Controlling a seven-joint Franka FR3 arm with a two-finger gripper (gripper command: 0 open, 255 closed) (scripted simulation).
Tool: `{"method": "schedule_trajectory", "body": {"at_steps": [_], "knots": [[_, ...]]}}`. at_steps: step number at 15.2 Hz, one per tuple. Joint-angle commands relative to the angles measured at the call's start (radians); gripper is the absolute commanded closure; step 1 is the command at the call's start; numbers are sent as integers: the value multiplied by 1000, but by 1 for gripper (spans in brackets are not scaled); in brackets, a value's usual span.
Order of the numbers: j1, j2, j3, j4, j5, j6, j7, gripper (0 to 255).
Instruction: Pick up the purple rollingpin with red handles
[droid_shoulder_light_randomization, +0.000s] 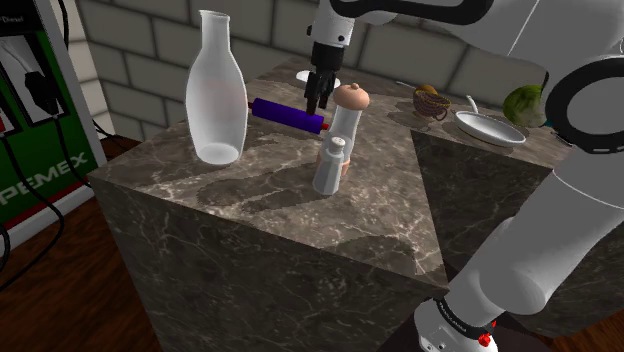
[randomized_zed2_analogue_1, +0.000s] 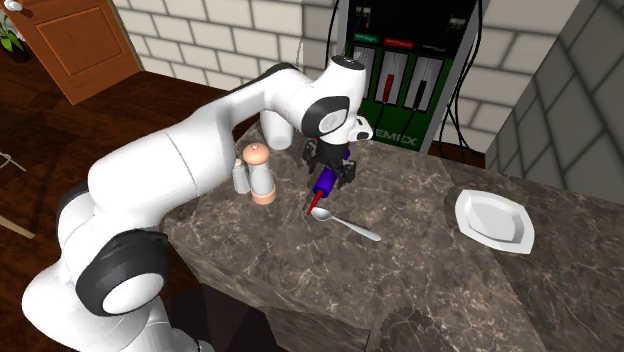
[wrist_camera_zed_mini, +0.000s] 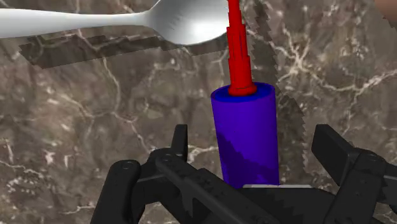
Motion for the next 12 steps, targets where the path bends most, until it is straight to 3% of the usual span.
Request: {"method": "schedule_trajectory", "body": {"at_steps": [1,4,5,12], "knots": [[10,71,10,104,-1,-27,-10,0],[31,201,27,300,-9,-85,-17,0],[33,209,28,313,-10,-89,-17,0],[30,176,27,164,-6,27,-27,0]]}}
